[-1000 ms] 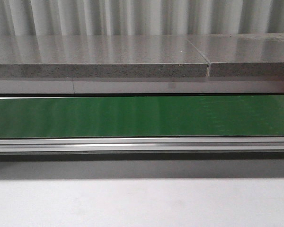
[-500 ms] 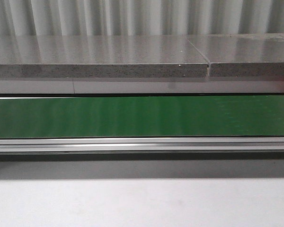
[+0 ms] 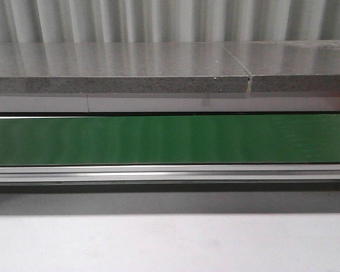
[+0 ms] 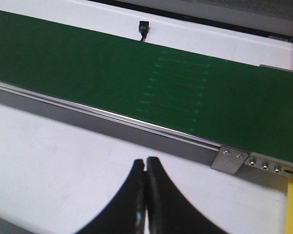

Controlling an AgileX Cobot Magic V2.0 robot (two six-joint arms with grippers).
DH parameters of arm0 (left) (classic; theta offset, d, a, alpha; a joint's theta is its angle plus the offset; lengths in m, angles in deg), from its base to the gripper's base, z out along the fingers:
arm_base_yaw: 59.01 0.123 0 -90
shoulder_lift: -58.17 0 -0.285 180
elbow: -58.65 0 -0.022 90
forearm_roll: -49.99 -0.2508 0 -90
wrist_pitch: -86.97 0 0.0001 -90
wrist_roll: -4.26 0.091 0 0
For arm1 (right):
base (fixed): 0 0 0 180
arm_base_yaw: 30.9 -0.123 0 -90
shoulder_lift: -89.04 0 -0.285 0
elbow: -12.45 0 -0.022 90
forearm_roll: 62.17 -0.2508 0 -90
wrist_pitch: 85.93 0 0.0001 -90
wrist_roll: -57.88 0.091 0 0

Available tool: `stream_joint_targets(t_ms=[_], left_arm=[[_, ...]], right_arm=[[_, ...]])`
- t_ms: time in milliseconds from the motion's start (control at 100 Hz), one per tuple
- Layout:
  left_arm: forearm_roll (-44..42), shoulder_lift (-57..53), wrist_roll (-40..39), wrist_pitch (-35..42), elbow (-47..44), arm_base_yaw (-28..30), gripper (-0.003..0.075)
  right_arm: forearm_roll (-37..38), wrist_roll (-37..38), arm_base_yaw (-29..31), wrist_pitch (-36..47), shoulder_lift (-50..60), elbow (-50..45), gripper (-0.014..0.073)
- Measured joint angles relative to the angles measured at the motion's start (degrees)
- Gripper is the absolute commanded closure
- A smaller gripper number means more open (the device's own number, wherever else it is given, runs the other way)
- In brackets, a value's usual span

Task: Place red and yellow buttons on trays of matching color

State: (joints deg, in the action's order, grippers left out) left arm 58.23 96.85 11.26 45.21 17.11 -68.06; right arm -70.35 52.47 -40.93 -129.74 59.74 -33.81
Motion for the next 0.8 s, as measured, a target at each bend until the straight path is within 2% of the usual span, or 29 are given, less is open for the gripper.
stream_joint_targets(t_ms=[230, 410, 640, 800], left_arm=[[0.10, 0.77, 0.00, 0.20, 0.00, 0.00, 0.0740], [-0.52, 5.34, 0.00, 1.47, 1.69, 0.37, 0.0740], [-0.52, 15.03, 0.00, 1.55, 8.06, 7.24, 0.0740], [-0.52, 22.56, -0.35, -1.79, 12.77, 13.76, 0.0738]], right_arm=[[0.00, 0.00, 0.00, 0.01, 2.43, -0.58, 0.0659], [0.00, 0.00, 0.00, 0.01, 2.43, -0.58, 0.0659], [0.00, 0.00, 0.00, 0.01, 2.43, -0.58, 0.0659], [0.00, -0.11, 0.00, 0.01, 2.43, -0.58, 0.0659]])
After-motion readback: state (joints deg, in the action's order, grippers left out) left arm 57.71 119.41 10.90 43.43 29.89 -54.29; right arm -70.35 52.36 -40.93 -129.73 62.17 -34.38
